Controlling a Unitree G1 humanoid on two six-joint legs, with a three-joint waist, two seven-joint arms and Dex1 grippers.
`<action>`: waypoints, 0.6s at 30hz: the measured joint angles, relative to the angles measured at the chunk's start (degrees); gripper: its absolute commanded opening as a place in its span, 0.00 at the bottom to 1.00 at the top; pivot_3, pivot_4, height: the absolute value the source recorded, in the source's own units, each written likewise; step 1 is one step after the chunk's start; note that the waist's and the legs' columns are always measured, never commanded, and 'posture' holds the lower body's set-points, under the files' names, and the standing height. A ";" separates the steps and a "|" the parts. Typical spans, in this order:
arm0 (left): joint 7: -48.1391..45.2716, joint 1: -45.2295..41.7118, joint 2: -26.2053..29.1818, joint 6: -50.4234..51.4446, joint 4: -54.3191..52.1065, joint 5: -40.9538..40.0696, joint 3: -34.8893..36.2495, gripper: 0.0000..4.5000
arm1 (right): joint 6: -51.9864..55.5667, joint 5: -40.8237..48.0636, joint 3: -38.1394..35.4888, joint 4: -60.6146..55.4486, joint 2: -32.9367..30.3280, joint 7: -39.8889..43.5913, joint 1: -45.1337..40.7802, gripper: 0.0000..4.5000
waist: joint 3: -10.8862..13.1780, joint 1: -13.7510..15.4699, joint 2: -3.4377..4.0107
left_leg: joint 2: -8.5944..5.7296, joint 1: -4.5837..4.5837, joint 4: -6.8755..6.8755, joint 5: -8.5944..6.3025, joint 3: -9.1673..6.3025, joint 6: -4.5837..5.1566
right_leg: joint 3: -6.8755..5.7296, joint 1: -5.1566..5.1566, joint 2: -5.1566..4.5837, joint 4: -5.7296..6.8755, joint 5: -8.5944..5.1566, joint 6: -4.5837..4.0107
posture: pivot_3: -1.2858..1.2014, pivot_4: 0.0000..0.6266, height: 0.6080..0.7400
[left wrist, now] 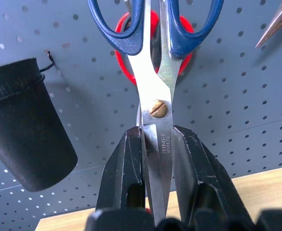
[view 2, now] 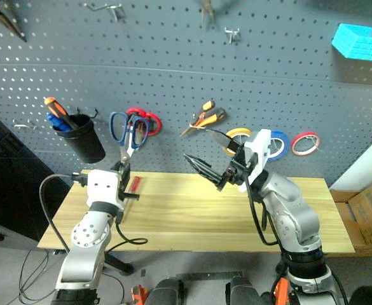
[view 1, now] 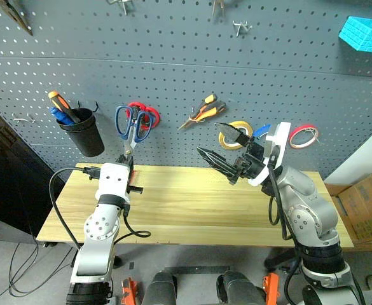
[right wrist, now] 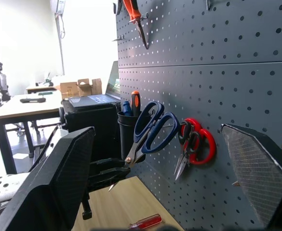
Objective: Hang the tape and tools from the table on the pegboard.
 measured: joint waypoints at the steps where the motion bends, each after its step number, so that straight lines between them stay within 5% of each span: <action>1: -0.01 -0.04 -0.38 0.03 0.00 -0.11 0.01 0.11 | 0.00 0.00 0.00 0.00 0.00 -0.10 0.02 1.00 | -0.10 0.00 0.01 | 0.00 0.03 0.00 0.00 0.01 0.00 | 0.01 0.02 0.00 0.00 0.00 0.00 | 0.57 0.06 1.00; 18: -2.60 -5.28 -1.26 5.95 4.47 -6.29 1.21 0.11 | -0.11 -1.04 0.02 -0.10 -0.17 -1.42 0.36 1.00 | -0.45 -0.01 0.05 | 0.01 0.50 0.07 0.00 0.04 0.01 | 0.06 0.47 0.04 0.04 -0.12 -0.20 | 0.56 0.07 1.00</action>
